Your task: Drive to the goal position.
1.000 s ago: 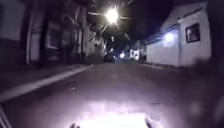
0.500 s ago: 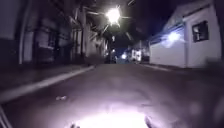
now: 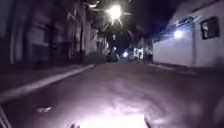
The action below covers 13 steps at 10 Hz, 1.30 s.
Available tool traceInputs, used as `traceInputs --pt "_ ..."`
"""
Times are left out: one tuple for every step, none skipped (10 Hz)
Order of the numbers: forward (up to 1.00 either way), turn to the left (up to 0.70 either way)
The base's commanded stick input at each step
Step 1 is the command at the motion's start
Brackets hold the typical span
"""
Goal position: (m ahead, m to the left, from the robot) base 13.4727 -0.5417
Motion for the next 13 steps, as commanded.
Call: traceInputs --pt "1.0 0.0" --pt "1.0 -0.02" --pt "1.0 -0.16" --pt "1.0 -0.27" --pt "1.0 -0.27" --pt "1.0 -0.19" --pt "1.0 0.0" --pt "1.0 0.0" --pt "1.0 0.0" --pt "1.0 0.0" --pt "1.0 0.0" --pt "1.0 0.0" --pt "1.0 0.0"
